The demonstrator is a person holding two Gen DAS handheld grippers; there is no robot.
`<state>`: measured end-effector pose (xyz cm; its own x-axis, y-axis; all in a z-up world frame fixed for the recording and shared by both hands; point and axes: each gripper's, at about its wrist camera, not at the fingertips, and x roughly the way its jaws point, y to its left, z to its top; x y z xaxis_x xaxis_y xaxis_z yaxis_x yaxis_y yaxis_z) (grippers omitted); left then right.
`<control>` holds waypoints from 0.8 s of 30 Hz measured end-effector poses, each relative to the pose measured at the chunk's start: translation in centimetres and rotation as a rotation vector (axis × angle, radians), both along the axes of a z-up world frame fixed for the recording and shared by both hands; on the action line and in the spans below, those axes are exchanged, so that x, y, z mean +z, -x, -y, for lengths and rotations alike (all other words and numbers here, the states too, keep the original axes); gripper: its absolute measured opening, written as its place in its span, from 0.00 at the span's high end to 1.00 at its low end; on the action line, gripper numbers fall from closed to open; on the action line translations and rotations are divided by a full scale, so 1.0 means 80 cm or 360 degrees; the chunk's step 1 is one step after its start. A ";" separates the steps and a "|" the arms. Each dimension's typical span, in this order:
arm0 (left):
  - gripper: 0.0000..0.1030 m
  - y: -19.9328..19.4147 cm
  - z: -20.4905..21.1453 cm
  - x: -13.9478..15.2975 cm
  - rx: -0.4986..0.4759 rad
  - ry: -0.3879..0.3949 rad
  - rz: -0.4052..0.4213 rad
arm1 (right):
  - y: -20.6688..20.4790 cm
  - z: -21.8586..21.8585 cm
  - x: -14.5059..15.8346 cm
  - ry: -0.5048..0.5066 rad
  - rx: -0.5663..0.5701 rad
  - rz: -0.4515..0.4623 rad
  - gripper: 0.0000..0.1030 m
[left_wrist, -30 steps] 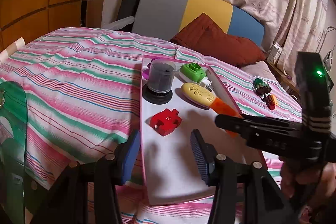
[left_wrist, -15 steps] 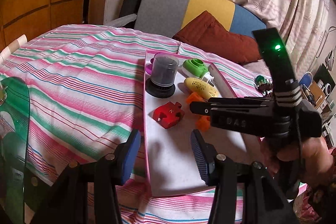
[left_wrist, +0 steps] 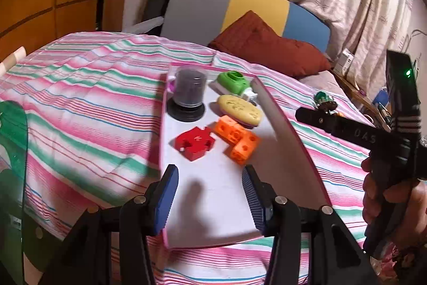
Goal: Organize rigid objects
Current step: 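Carry the orange cubes into the tray and open the right gripper, then move the right gripper back to the toy cluster toward the yellow block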
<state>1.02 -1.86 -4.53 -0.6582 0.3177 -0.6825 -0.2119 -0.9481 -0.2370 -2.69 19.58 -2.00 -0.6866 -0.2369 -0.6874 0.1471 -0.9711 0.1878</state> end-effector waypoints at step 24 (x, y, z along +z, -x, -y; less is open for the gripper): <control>0.51 -0.014 -0.085 0.012 -0.0307 0.0070 -0.0012 | -0.036 -0.144 -0.060 -0.0011 -0.0532 0.0199 0.44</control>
